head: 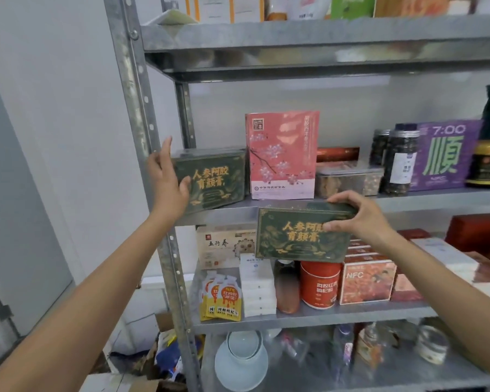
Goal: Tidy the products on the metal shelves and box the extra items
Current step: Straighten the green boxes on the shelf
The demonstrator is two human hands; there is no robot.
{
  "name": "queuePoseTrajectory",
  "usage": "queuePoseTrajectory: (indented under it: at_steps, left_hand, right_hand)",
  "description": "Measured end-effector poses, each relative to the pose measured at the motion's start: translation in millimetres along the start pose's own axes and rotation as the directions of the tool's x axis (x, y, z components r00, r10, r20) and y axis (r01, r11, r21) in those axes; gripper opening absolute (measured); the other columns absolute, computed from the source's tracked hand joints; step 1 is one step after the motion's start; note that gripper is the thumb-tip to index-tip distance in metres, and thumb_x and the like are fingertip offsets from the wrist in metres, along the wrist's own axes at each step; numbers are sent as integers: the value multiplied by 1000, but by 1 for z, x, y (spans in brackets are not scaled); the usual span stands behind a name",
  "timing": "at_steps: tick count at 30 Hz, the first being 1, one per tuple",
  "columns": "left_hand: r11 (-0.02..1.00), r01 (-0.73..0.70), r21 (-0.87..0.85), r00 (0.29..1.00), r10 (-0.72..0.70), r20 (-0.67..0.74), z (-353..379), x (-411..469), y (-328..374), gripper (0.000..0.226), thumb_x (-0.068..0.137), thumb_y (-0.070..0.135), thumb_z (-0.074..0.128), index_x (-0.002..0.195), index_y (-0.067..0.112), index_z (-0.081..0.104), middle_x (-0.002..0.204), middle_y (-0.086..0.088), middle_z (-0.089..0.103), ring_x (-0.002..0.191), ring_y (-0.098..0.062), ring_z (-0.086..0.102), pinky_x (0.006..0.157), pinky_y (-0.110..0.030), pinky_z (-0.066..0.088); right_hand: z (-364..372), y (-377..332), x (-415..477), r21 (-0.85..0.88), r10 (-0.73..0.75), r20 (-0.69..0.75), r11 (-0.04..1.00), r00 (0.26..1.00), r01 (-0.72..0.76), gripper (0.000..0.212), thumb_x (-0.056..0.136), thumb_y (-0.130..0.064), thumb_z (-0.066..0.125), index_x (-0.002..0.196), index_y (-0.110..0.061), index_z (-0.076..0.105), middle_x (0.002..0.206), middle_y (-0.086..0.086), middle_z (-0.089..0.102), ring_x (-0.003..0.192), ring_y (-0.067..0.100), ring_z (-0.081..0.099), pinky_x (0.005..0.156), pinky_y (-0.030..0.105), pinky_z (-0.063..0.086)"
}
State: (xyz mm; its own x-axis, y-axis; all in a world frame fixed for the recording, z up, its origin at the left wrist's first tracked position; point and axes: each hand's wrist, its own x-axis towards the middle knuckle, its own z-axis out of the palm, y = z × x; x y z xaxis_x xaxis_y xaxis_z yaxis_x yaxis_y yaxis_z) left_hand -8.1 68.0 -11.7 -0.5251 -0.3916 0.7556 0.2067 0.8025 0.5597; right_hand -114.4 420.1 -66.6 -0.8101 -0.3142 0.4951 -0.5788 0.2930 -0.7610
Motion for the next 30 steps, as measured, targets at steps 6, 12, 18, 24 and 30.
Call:
queuePoseTrajectory:
  at_steps: [6,12,18,24,30]
  left_hand:
    - [774,-256,579,967,210,147,-2,16,-12,58,88,11,68,139,0,45,139,-18,47,132,-38,31,112,-45,26]
    - [597,-371,712,927,188,325,0,44,-4,51,84,17,74,127,0,53,126,-17,55,116,-34,48,95,-44,41]
    - [551,-364,751,927,134,350,17,52,-11,51,86,20,72,127,-1,49,127,-19,52,116,-34,47,94,-42,42]
    - [856,-321,405,941,336,35,26,2,-8,51,94,24,62,138,3,47,142,-22,41,131,-36,38,109,-47,36]
    - [938,84,-335,874,92,478,49,-98,16,79,81,76,42,136,20,43,113,2,63,101,-8,62,90,-28,53]
  right_hand:
    - [15,1,0,8,-8,67,1000,998,8,51,59,-7,90,100,-23,63,106,-4,65,96,9,62,81,22,52]
    - [23,-2,4,-10,-35,119,999,992,37,53,57,-9,92,96,-27,63,102,-9,65,90,0,62,73,10,48]
    - [26,-2,7,-14,-45,129,999,991,47,52,56,-13,93,96,-30,63,101,-10,66,95,8,63,84,26,50]
    - [25,0,-1,48,-29,86,999,996,25,52,57,-12,92,98,-28,64,103,-10,67,93,0,63,78,15,51]
    - [29,-5,-9,173,-5,72,985,997,-7,51,58,-5,90,98,-24,66,102,-7,69,86,-4,65,73,12,52]
